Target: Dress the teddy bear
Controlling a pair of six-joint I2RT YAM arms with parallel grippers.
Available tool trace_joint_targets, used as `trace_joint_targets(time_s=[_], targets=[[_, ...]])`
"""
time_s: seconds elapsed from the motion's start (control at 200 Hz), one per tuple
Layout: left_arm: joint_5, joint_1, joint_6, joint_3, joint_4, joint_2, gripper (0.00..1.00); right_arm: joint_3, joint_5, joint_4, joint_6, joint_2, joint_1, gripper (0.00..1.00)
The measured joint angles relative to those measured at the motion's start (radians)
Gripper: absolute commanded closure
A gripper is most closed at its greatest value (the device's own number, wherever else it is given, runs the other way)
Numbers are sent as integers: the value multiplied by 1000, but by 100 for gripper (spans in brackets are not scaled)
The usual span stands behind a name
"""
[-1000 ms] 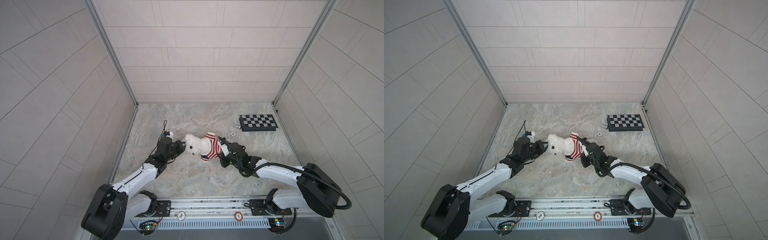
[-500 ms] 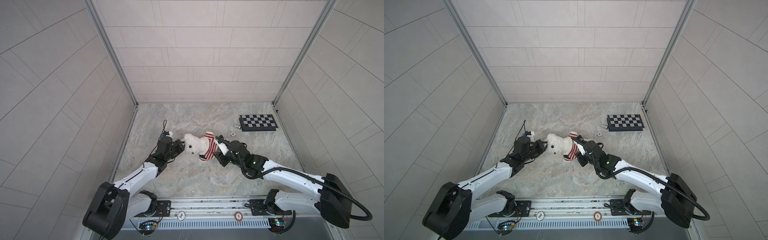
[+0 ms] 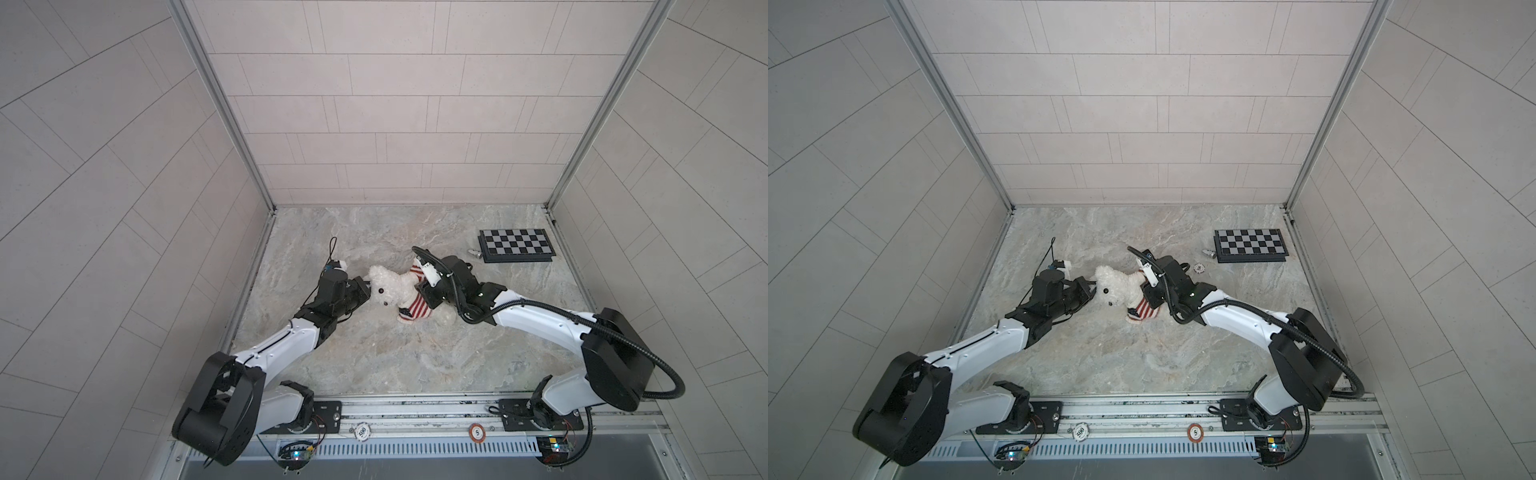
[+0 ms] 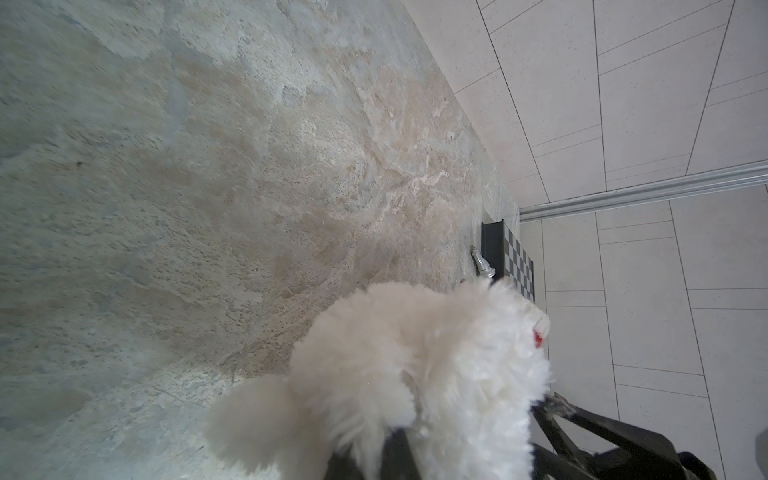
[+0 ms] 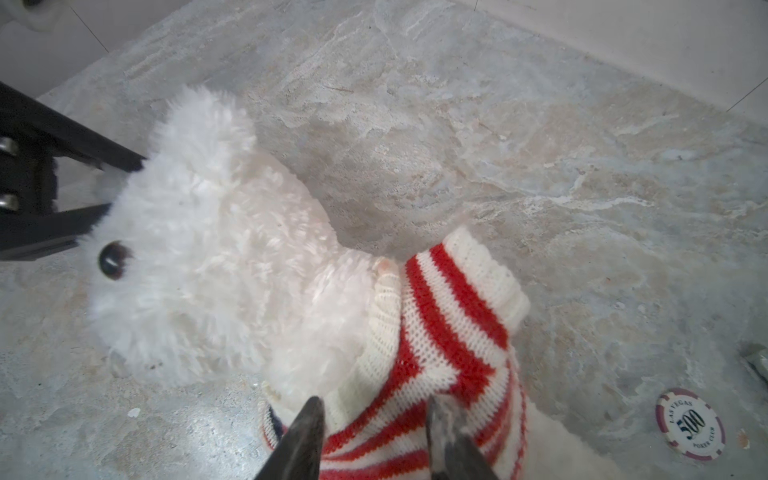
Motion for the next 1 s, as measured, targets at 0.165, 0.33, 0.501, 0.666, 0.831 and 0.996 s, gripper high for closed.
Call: trace_joint_targets(time_s=[0.165,0.33,0.501,0.666,0.831,0.996], targets=[[-12,-6,-5,2,2,5,83,36,-22,5,-19,66,-19,59],[-21,-8,-7,2,10,11,66,48,-48,25,-26,117,-43,60],[-29,-12,8,19,6,11,59,49,-72,51,-26,144,-67,61],[-43,-13,37,27,-21,-14,47,51,-92,68,-24,169,-87,63],[-60,-13,93,27,-76,-93,36,53,-104,79,-20,184,-100,64],[-71,-13,159,26,-146,-185,34,72,-111,85,-18,207,-110,65]])
